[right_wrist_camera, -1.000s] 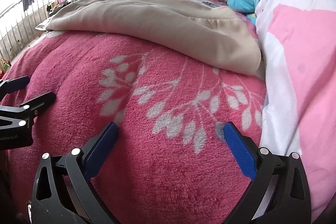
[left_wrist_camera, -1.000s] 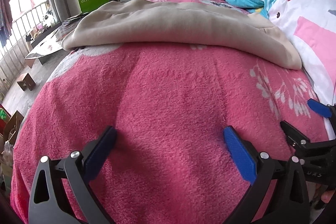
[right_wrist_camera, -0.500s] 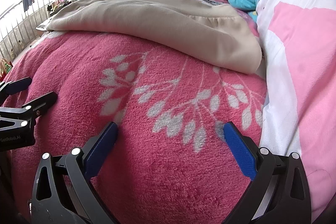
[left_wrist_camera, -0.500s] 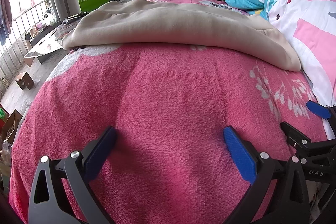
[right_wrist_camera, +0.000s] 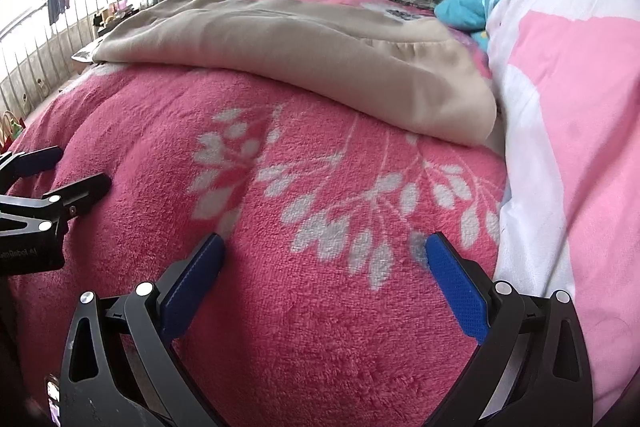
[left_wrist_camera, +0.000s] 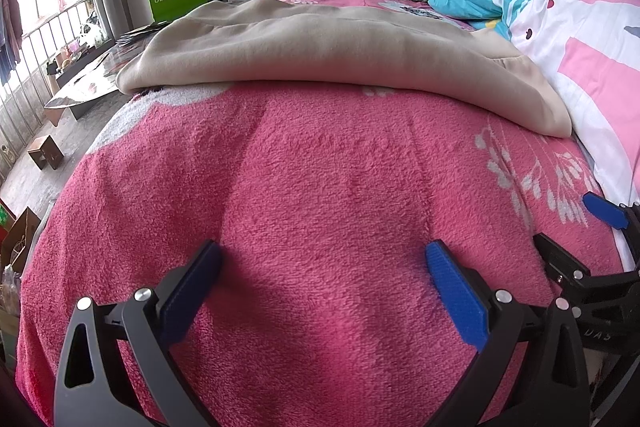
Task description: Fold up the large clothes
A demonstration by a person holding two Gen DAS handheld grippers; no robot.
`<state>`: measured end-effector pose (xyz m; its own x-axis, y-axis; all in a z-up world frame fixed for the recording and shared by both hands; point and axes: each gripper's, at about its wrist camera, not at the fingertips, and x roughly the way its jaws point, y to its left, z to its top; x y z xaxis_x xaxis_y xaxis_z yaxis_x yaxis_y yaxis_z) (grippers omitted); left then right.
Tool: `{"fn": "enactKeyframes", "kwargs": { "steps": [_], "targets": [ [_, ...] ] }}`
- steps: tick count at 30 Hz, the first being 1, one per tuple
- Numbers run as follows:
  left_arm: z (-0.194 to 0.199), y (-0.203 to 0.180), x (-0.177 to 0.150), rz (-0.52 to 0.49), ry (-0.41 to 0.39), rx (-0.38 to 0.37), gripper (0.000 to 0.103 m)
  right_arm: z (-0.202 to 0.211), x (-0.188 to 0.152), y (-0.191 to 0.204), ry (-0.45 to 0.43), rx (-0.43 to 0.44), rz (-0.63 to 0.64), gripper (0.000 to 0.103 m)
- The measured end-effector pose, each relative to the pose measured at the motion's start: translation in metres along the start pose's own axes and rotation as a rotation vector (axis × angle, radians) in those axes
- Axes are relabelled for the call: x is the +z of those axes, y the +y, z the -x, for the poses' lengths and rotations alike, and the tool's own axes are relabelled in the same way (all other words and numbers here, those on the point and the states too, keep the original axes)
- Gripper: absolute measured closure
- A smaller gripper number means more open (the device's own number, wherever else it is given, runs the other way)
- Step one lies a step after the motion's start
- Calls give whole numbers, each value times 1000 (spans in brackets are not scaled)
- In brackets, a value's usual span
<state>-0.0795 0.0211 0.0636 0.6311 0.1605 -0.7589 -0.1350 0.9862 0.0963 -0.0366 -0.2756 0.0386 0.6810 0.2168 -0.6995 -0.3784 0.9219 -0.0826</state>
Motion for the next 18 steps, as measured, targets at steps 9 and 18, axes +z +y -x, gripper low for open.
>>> {"fn": "enactKeyframes", "kwargs": {
  "steps": [9,18],
  "targets": [
    [-1,1,0,-1,2,-2,4,0,0,1,0,-1,1,7],
    [0,0,1,0,3,-3,4,0,0,2,3,0,1,7]
  ]
}}
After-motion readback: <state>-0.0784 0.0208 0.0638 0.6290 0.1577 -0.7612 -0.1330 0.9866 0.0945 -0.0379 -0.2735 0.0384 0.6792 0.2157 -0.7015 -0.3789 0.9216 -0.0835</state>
